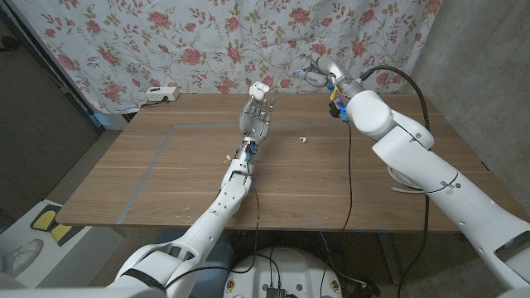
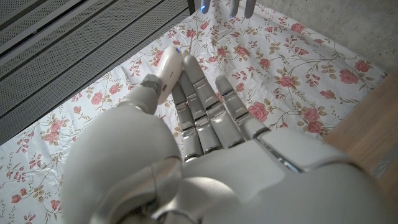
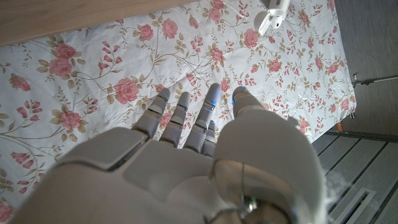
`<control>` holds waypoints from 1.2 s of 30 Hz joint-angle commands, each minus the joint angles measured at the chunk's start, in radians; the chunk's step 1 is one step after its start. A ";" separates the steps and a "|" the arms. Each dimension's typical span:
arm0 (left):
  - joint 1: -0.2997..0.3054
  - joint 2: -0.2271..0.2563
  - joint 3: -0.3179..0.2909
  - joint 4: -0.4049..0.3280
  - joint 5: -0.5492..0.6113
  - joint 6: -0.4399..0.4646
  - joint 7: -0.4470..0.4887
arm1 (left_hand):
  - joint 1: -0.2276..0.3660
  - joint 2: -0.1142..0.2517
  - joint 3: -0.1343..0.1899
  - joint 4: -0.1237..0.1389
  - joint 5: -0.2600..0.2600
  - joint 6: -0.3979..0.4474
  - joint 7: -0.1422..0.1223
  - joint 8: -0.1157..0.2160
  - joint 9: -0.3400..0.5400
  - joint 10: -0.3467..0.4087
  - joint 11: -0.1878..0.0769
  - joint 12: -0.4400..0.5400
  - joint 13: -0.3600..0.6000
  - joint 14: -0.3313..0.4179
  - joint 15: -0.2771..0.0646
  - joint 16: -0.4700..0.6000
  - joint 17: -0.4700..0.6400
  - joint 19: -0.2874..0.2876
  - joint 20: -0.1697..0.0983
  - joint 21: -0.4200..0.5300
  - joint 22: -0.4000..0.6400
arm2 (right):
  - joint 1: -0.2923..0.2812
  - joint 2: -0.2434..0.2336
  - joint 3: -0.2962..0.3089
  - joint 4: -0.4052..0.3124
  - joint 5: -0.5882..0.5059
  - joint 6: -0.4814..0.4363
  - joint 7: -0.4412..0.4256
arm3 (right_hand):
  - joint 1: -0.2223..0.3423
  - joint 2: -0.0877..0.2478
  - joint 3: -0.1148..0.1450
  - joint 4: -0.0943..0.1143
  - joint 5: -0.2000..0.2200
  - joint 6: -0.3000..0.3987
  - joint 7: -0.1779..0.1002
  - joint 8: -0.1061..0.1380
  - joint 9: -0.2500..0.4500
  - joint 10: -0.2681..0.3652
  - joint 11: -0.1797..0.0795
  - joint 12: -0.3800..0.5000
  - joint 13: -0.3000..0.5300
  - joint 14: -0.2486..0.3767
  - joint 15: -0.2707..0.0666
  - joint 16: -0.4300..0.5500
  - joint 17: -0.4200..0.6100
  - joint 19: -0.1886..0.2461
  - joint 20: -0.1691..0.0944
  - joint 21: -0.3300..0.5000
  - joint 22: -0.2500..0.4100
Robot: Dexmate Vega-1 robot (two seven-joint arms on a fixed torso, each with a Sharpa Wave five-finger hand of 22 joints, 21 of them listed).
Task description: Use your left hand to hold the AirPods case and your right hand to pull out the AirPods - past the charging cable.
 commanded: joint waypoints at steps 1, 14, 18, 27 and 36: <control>-0.027 -0.010 -0.010 0.062 -0.005 0.008 -0.081 | 0.110 0.101 -0.004 0.003 0.002 0.009 -0.017 0.007 0.272 0.028 -0.035 0.005 0.016 -0.002 0.003 0.000 0.008 -0.005 -0.001 0.006 0.001 | 0.089 0.028 -0.063 0.016 -0.001 -0.044 0.053 | 0.003 -0.002 0.002 -0.009 0.001 -0.004 0.004 0.001 0.003 -0.001 0.011 -0.002 0.000 -0.003 -0.053 -0.002 0.002 0.000 0.007 0.000 0.003; -0.013 -0.004 -0.007 0.021 0.020 -0.005 -0.050 | 0.112 0.101 -0.008 0.008 0.002 0.012 -0.020 0.010 0.266 0.027 -0.034 0.008 0.008 -0.011 0.002 -0.006 0.019 -0.010 -0.001 0.011 0.000 | 0.140 0.053 -0.116 0.038 -0.025 -0.065 0.085 | 0.033 0.000 0.018 -0.038 0.007 -0.007 0.009 0.003 0.003 -0.003 0.021 -0.003 0.000 -0.006 -0.043 -0.008 -0.003 -0.006 0.008 0.000 0.003; -0.002 0.006 0.000 -0.016 0.038 -0.018 -0.025 | 0.112 0.101 -0.009 0.009 0.002 0.013 -0.018 0.010 0.264 0.026 -0.034 0.008 0.006 -0.012 0.002 -0.007 0.022 -0.011 -0.001 0.012 0.000 | 0.138 0.055 -0.114 0.043 -0.024 -0.048 0.087 | 0.037 0.000 0.020 -0.042 0.008 -0.007 0.009 0.004 0.003 -0.004 0.023 -0.003 0.000 -0.007 -0.042 -0.009 -0.003 -0.006 0.007 0.000 0.003; 0.007 0.032 0.019 -0.042 0.081 -0.041 0.029 | 0.115 0.101 -0.011 0.010 0.001 0.017 -0.016 0.013 0.259 0.024 -0.031 0.012 0.003 -0.013 0.002 -0.009 0.030 -0.014 0.001 0.016 -0.001 | 0.130 0.056 -0.102 0.048 -0.017 -0.028 0.090 | 0.036 0.000 0.020 -0.044 0.009 -0.009 0.010 0.004 0.002 -0.008 0.019 -0.004 0.001 -0.009 -0.043 -0.009 -0.002 -0.007 0.007 0.001 0.003; -0.009 0.035 0.031 -0.018 0.093 -0.049 0.023 | 0.118 0.101 -0.012 0.010 0.001 0.019 -0.013 0.014 0.253 0.023 -0.029 0.016 0.000 -0.013 0.003 -0.011 0.037 -0.016 0.002 0.021 -0.001 | 0.111 0.057 -0.082 0.055 0.000 0.018 0.078 | 0.036 0.001 0.021 -0.047 0.009 -0.010 0.008 0.005 0.002 -0.014 0.017 -0.006 0.002 -0.011 -0.049 -0.009 0.000 -0.007 0.006 0.002 0.003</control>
